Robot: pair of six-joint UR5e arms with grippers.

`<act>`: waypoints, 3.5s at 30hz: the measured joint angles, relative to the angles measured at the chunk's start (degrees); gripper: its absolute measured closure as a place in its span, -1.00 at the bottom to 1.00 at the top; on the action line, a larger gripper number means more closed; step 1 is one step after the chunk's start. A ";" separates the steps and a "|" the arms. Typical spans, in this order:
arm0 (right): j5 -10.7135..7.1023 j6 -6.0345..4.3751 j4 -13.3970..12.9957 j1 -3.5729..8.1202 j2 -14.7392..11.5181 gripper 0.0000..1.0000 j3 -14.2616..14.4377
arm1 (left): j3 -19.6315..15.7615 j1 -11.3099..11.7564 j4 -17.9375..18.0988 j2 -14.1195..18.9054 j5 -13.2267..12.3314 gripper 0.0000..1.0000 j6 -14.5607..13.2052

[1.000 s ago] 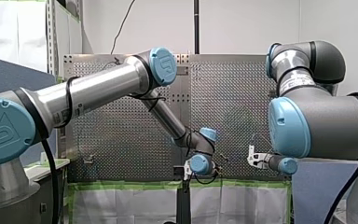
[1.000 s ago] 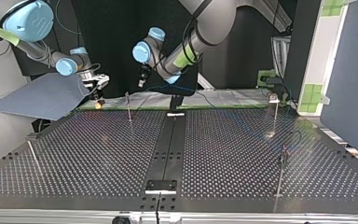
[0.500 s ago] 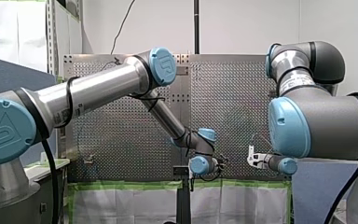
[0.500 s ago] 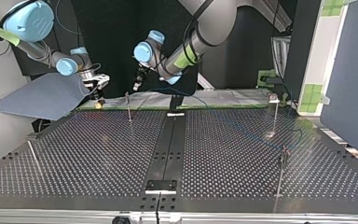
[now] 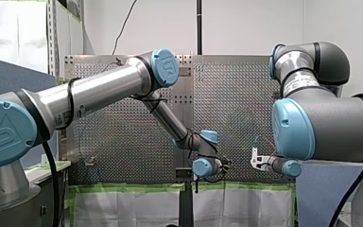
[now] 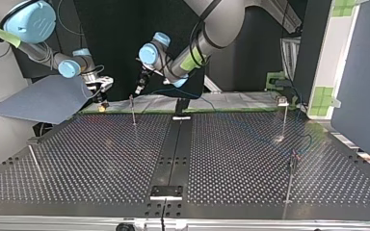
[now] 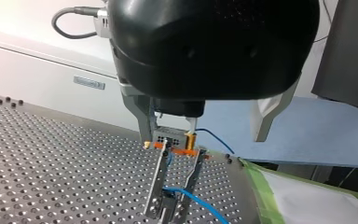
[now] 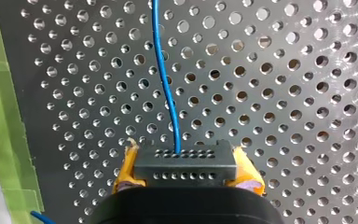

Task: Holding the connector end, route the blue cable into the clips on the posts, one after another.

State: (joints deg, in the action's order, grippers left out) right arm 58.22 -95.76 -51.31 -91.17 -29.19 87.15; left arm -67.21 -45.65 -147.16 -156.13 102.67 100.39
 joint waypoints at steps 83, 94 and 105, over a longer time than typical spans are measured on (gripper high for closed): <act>-0.12 -0.24 -0.14 0.22 0.42 1.00 0.01 | -8.79 -3.00 -0.25 8.12 11.41 -1.00 -4.93; -0.12 -0.24 -0.20 0.24 0.52 1.00 0.00 | -15.74 -3.48 6.69 15.08 13.15 -1.00 -3.70; -0.12 -0.23 -0.18 0.19 0.57 1.00 0.01 | -22.48 -2.97 12.36 21.82 13.44 -1.00 -0.56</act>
State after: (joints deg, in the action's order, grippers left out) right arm 58.11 -95.99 -51.49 -90.99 -28.62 87.16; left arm -89.69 -48.62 -134.80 -134.30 116.11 99.83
